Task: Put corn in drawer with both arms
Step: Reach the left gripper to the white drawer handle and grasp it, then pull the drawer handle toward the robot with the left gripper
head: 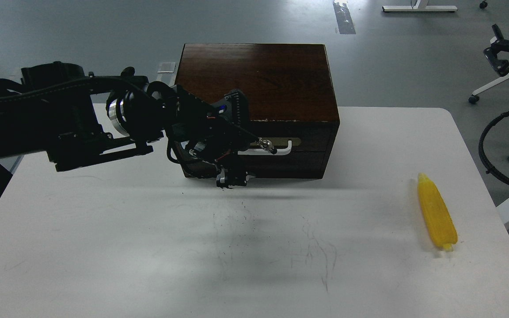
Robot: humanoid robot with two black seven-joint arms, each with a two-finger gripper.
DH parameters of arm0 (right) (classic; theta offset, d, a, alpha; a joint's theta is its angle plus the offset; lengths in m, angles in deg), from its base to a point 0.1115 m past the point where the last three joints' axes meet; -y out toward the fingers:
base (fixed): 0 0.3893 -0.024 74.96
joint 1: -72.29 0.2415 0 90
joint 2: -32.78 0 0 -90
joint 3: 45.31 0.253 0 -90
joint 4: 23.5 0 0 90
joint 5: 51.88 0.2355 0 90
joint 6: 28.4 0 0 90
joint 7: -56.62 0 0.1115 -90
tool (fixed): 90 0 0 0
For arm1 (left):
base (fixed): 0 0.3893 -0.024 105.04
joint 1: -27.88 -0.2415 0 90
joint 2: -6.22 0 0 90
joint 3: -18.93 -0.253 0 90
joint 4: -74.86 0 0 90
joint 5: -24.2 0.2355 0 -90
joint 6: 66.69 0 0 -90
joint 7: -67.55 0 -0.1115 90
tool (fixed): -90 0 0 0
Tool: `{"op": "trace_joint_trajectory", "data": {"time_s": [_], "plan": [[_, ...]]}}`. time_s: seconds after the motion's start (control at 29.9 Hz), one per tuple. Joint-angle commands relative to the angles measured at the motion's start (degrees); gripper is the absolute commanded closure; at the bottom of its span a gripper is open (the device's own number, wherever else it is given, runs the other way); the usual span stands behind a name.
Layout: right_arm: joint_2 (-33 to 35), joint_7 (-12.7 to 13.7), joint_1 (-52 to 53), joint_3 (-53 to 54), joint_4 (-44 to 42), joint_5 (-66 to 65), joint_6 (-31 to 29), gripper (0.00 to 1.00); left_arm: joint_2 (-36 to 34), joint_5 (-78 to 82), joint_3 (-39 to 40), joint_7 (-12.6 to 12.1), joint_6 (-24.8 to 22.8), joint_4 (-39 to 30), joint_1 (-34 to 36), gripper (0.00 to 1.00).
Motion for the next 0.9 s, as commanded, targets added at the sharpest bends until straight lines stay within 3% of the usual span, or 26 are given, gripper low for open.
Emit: {"op": "trace_joint_trajectory", "data": {"time_s": [0.0,0.33,0.87], "plan": [[0.0,0.0,0.1,-0.1,-0.1,0.0,0.0,0.00,0.5,0.0,-0.1,-0.1,0.0,0.4,-0.3,0.27],[0.6,0.0,0.2,0.0,-0.5,0.0,0.0,0.00,0.3,0.0,-0.2,0.0,0.1,0.9,-0.5,0.40],[0.6,0.0,0.1,-0.1,-0.5,0.0,0.0,0.00,0.8,0.0,0.0,0.0,0.5,2.8,-1.2,0.41]]}}
